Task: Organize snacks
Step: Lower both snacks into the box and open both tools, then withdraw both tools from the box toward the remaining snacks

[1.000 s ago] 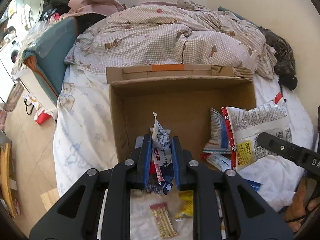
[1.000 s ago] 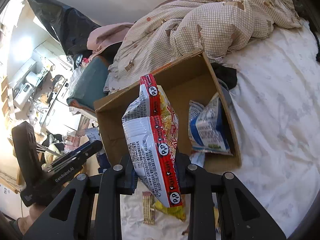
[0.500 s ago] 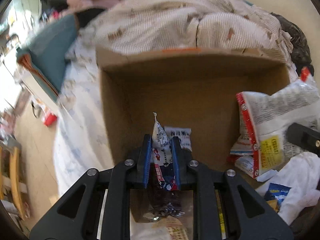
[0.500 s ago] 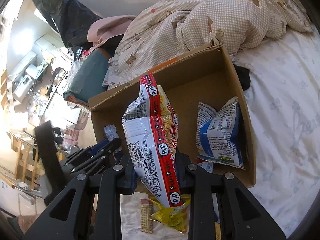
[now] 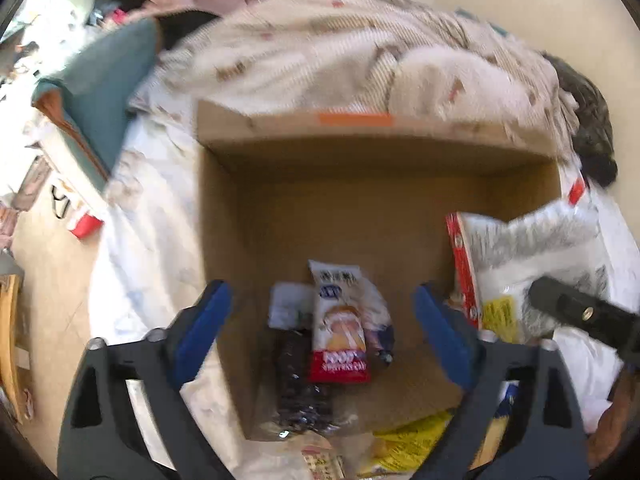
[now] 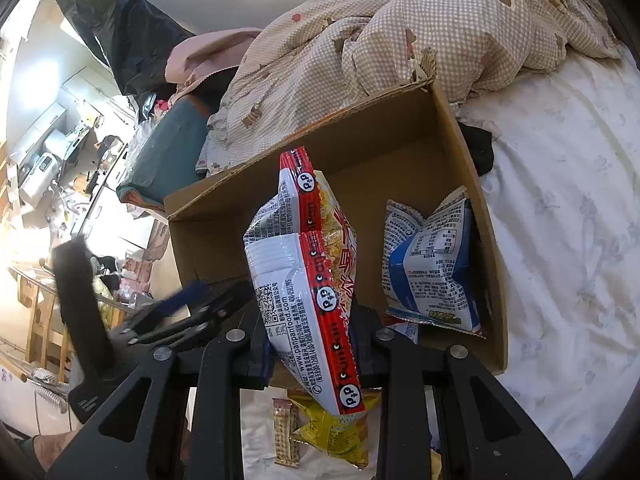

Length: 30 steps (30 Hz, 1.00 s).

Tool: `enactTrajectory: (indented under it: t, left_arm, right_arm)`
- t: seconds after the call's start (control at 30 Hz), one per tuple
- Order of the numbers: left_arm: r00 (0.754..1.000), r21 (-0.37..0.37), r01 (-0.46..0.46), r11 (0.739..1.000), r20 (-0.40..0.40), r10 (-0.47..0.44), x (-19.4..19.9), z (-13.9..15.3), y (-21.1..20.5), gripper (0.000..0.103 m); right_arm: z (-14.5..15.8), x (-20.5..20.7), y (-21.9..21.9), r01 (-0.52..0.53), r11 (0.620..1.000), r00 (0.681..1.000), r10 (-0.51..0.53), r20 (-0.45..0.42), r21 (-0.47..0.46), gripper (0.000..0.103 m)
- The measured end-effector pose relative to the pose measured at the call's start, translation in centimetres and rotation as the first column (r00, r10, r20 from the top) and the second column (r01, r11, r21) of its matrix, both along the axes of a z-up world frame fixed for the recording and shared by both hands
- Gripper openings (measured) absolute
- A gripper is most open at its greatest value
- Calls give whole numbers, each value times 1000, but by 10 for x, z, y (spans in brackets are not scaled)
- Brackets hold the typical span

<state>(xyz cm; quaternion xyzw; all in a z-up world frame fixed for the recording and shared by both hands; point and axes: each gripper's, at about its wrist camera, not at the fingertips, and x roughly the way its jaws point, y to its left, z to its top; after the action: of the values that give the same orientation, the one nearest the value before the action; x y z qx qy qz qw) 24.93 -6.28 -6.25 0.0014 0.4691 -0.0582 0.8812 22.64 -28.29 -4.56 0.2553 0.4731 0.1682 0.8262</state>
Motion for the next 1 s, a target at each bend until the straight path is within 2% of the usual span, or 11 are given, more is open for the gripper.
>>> enactTrajectory:
  t: [0.1, 0.2, 0.5, 0.67, 0.7, 0.73, 0.77, 0.8, 0.87, 1.0]
  left_arm:
    - [1000, 19, -3, 1000, 3, 3, 0, 5, 0, 93]
    - [999, 37, -46, 998, 18, 46, -2, 11, 10, 93]
    - [985, -40, -160, 986, 60, 162, -9, 31, 49, 93]
    - [978, -73, -185, 980, 78, 191, -9, 39, 58, 93]
    - [978, -76, -187, 979, 83, 193, -10, 40, 59, 93]
    - [977, -76, -189, 979, 88, 195, -10, 41, 59, 93]
    - [976, -73, -189, 979, 92, 196, -10, 41, 57, 93]
    - [977, -70, -188, 980, 93, 194, -10, 41, 57, 93]
    - [978, -56, -181, 982, 91, 186, -11, 39, 55, 93]
    - [983, -31, -168, 985, 76, 170, -13, 34, 51, 93]
  right_arm:
    - [-3, 1, -2, 4, 999, 1000, -4, -7, 33, 29]
    - [-6, 3, -2, 11, 998, 1000, -9, -16, 66, 29]
    - [-23, 20, 16, -10, 997, 998, 16, -68, 75, 30]
    - [-26, 23, 28, -62, 985, 997, 68, -35, 161, 32]
    - [-27, 25, 29, -65, 985, 997, 73, -40, 157, 35]
    - [-29, 27, 30, -66, 988, 996, 73, -50, 140, 58]
    - [-31, 29, 31, -54, 994, 996, 60, -65, 92, 74]
    - [-33, 28, 31, -24, 1000, 997, 23, -78, -11, 91]
    - [-30, 26, 33, -12, 990, 999, 5, -48, -142, 91]
    - [-12, 18, 29, -19, 988, 1000, 21, 17, -154, 90]
